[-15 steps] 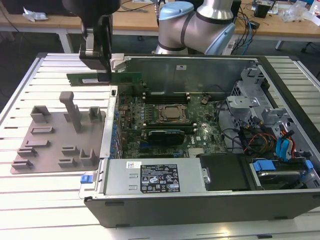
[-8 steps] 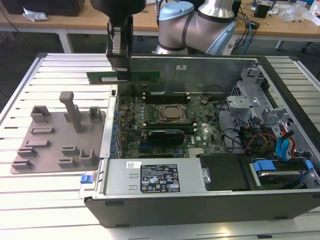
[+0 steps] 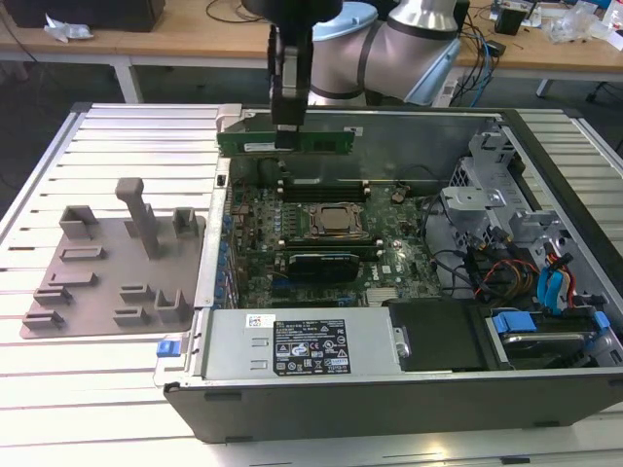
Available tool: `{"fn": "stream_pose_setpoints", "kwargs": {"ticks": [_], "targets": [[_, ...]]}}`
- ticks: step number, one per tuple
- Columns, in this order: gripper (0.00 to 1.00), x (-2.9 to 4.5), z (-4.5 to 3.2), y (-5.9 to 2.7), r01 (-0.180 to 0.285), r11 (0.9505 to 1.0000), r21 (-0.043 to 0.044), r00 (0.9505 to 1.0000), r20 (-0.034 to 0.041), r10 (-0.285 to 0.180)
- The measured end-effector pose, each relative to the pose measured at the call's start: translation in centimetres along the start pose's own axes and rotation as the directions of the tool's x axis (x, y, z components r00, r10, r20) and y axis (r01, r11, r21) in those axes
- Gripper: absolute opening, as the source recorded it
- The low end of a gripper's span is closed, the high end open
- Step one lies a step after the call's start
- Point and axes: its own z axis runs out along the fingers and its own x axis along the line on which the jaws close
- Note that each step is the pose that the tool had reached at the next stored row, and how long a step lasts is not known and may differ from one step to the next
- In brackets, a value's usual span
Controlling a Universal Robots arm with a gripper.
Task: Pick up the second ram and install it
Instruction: 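Pick up the second ram and move it above second insertion slot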
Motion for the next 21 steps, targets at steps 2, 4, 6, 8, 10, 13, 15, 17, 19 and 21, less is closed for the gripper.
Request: {"fn": "stream_pose_setpoints", "kwargs": {"ticks": [2, 4, 6, 8, 10, 13, 15, 17, 19, 21], "targets": [[0.13, -0.17, -0.01, -0.53, 0.0, 1.0, 0.0, 1.0, 0.0, 0.0], [0.13, -0.36, -0.02, -1.13, 0.0, 1.0, -0.0001, 1.0, 0.0, 0.0], [0.13, -0.66, -0.02, -1.98, 0.0, 1.0, -0.0001, 1.0, 0.0, 0.0], [0.13, -1.21, -0.01, -2.92, 0.0, 1.0, -0.0001, 1.0, 0.0, 0.0], [0.13, -1.86, 0.04, -3.26, 0.0, 1.0, -0.0002, 1.0, -0.0002, 0.0], [0.13, -3.16, 0.75, -5.67, 0.0, 1.0, -0.0081, 1.0, -0.0003, 0.0], [0.13, -3.44, 1.48, -7.19, 0.0, 0.9999, -0.0118, 1.0, -0.001, 0.0], [0.13, -3.47, 2.25, -8.09, 0.0, 0.9999, -0.0126, 1.0, -0.0014, 0.0], [0.13, -3.47, 3.01, -8.7, 0.0, 0.9999, -0.0128, 1.0, -0.0012, 0.0], [0.13, -3.46, 3.6, -8.93, 0.0, 0.9999, -0.0129, 1.0, -0.0012, 0.0]]}}
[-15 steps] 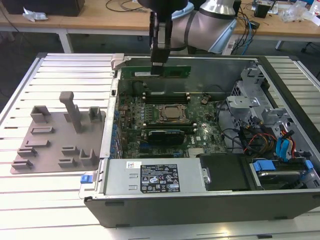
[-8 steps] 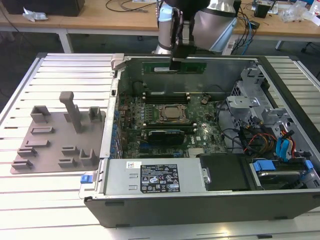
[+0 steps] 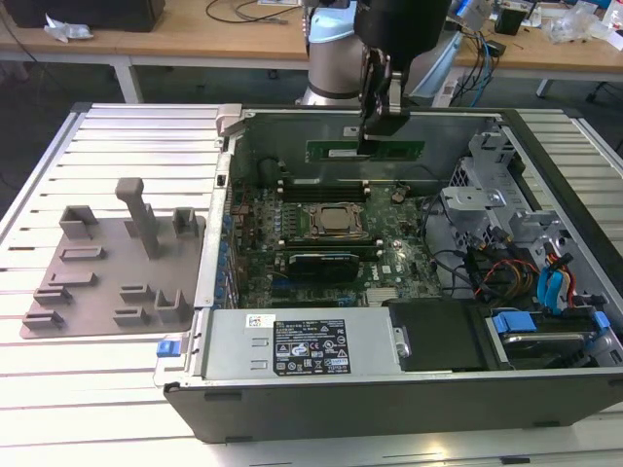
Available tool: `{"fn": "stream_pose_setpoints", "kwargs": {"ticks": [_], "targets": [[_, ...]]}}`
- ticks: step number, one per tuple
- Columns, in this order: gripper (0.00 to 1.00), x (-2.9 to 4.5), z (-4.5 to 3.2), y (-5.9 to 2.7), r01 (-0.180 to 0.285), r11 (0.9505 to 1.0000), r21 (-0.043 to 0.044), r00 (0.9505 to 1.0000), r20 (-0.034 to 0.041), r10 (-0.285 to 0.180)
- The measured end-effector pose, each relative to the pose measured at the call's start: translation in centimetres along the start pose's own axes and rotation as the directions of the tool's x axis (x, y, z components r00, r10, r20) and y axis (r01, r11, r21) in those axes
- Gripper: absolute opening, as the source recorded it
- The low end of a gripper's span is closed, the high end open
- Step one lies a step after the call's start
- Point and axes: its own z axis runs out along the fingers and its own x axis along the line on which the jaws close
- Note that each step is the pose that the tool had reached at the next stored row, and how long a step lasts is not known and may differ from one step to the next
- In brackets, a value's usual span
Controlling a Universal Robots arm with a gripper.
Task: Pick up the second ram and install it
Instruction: 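Pick up the second ram and move it above second insertion slot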
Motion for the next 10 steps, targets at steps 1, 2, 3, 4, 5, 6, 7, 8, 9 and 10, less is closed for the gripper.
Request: {"fn": "stream_pose_setpoints", "kwargs": {"ticks": [1, 2, 3, 4, 5, 6, 7, 8, 9, 10], "targets": [[0.13, 0.0, 0.33, -0.13, 0.0, 1.0, 0.0, 1.0, 0.0001, 0.0], [0.13, 0.01, 0.65, -0.22, 0.0, 1.0, 0.0, 1.0, 0.0, 0.0], [0.13, 0.02, 0.96, -0.32, 0.0, 1.0, 0.0, 1.0, 0.0001, 0.0], [0.13, 0.02, 1.19, -0.38, 0.0, 1.0, 0.0, 1.0, 0.0, 0.0], [0.13, 0.02, 1.35, -0.43, 0.0, 1.0, 0.0, 1.0, 0.0, 0.0], [0.13, 0.03, 1.49, -0.47, 0.0, 1.0, 0.0, 1.0, 0.0, 0.0], [0.13, 0.03, 1.75, -0.57, 0.0, 1.0, 0.0, 1.0, 0.0001, 0.0], [0.13, 0.03, 1.85, -0.6, 0.0, 1.0, -0.0001, 1.0, -0.0001, 0.0], [0.13, 0.03, 1.85, -0.6, 0.0, 1.0, -0.0001, 1.0, -0.0002, 0.0], [0.13, 0.03, 1.87, -0.6, 0.0, 1.0, 0.0, 1.0, 0.0, 0.0]]}}
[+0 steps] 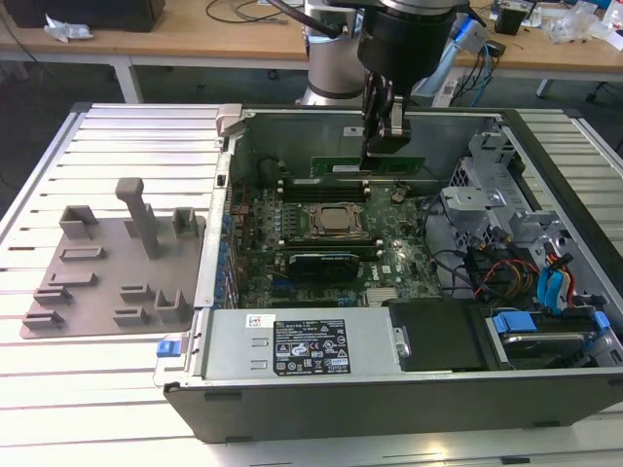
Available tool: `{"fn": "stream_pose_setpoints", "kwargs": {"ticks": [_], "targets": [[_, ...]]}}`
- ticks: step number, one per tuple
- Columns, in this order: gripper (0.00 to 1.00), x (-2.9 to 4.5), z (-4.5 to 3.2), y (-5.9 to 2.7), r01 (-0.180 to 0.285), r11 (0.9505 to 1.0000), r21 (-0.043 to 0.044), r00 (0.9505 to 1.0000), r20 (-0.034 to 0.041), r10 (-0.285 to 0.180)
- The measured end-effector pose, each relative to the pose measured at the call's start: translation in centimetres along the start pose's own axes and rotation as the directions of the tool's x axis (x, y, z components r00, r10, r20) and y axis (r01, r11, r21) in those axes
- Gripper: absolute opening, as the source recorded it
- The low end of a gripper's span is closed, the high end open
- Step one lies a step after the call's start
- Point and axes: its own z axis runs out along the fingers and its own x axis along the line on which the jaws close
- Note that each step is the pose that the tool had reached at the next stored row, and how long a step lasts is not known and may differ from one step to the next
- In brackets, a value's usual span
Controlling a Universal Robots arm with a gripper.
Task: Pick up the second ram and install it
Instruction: 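Pick up the second ram and move it above second insertion slot, then insert the second ram into the second slot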
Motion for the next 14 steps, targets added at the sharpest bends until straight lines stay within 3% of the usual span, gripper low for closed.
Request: {"fn": "stream_pose_setpoints", "kwargs": {"ticks": [12, 14], "targets": [[0.13, 0.0, 0.05, 0.0, 0.0, 1.0, 0.0, 1.0, 0.0, 0.0], [0.13, 0.02, 0.39, -0.01, 0.0, 1.0, 0.0, 1.0, 0.0002, 0.0]]}}
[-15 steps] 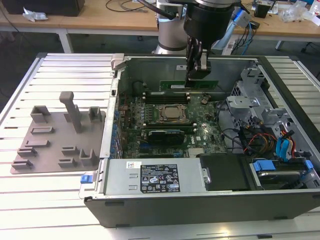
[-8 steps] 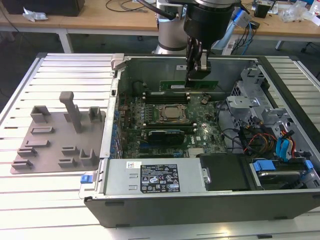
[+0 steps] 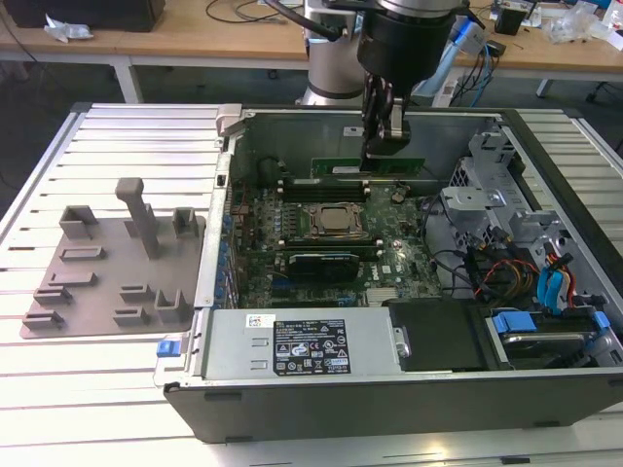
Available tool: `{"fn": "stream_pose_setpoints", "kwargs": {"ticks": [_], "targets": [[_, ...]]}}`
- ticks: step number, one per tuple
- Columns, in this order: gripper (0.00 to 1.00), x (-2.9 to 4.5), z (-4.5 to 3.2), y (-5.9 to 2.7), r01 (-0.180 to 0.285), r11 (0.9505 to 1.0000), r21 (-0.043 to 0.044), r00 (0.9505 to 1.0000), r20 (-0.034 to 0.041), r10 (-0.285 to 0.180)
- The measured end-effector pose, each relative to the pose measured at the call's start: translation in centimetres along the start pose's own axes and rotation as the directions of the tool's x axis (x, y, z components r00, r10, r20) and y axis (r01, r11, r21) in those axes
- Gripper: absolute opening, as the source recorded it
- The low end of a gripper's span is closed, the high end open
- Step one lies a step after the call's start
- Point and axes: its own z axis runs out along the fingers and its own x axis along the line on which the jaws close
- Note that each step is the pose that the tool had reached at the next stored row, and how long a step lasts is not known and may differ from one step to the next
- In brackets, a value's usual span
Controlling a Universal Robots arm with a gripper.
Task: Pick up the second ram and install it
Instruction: 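Insert the second ram into the second slot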
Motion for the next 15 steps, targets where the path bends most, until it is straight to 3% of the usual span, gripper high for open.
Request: {"fn": "stream_pose_setpoints", "kwargs": {"ticks": [5, 15], "targets": [[0.13, 0.06, 1.99, -0.08, 0.0, 1.0, -0.0002, 1.0, -0.0001, 0.0], [0.13, 0.12, 4.27, -0.17, 0.0, 1.0, -0.0002, 1.0, -0.0001, 0.0]]}}
